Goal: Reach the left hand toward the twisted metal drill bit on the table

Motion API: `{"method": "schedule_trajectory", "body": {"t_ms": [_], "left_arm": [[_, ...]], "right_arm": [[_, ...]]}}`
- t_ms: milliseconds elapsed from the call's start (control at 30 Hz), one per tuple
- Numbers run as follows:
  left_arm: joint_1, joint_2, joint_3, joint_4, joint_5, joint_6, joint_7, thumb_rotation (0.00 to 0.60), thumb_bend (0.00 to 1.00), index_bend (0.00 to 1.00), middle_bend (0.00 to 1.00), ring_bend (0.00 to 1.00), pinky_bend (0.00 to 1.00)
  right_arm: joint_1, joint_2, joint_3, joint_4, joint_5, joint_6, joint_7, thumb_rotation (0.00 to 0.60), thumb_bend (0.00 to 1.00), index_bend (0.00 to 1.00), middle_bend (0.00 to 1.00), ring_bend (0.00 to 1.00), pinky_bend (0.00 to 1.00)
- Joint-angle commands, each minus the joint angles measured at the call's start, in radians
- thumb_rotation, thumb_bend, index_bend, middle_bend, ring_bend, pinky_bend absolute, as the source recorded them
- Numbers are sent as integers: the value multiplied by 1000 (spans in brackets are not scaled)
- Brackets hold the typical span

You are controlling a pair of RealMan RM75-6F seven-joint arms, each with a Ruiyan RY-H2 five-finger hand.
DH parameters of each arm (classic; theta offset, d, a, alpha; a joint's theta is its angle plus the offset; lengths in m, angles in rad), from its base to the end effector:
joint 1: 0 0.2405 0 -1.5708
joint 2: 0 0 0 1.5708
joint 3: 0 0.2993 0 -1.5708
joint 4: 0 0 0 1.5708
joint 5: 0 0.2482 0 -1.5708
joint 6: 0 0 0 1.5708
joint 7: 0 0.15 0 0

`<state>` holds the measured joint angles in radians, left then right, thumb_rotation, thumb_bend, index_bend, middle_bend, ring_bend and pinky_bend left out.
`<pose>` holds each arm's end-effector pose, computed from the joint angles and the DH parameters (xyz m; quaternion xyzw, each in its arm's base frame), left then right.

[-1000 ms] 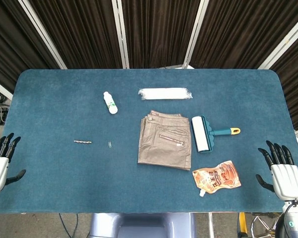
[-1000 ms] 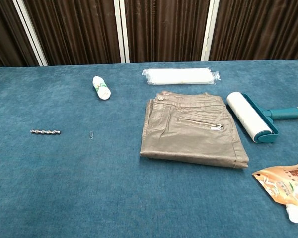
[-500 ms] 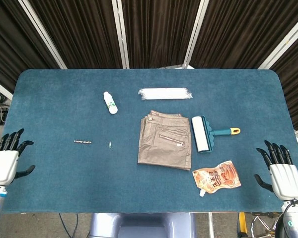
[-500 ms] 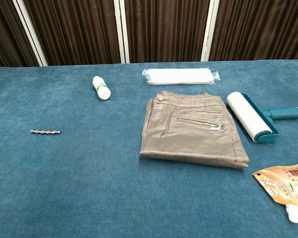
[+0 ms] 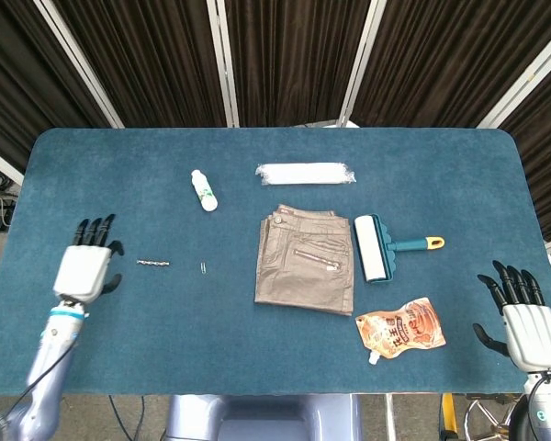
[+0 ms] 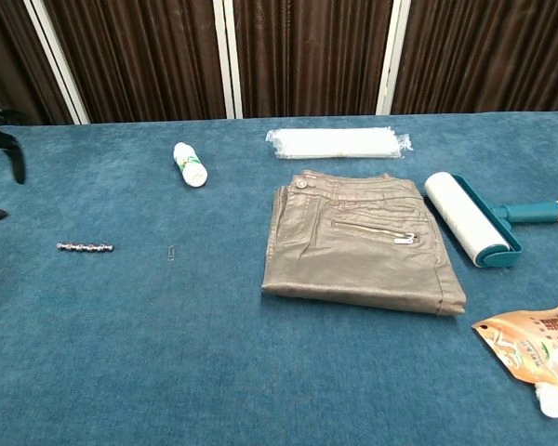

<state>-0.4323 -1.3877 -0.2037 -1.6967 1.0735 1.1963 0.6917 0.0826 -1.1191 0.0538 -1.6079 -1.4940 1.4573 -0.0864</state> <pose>-0.2616 0.3219 0.0269 -0.6808 -0.3476 -0.2805 0.5805 -0.3682 -0.1937 0.1406 0.6131 -0.3694 0.3546 0.6015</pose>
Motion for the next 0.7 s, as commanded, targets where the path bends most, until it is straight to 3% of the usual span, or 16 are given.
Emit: {"method": "schedule_trajectory", "body": {"t_ms": [33,467,700], "left_arm": [[-60,-67,-19,48,-74,-32,68,600,300,431,0,0,0],[-173,-267,-24,221,-221,-50,150,600,314,482,0,0,0],[-194,-293,-13,265,-243,-45,169,600,341,478,0,0,0]], "right_arm": [[0,1,0,-1,1,-1,1,600,164,180,6,0,0],[-11,11,2,-8,11,8,19,600,164,185,6,0,0],[-13,13,3,-9,13,9,28,600,164,185,6,0,0]]}}
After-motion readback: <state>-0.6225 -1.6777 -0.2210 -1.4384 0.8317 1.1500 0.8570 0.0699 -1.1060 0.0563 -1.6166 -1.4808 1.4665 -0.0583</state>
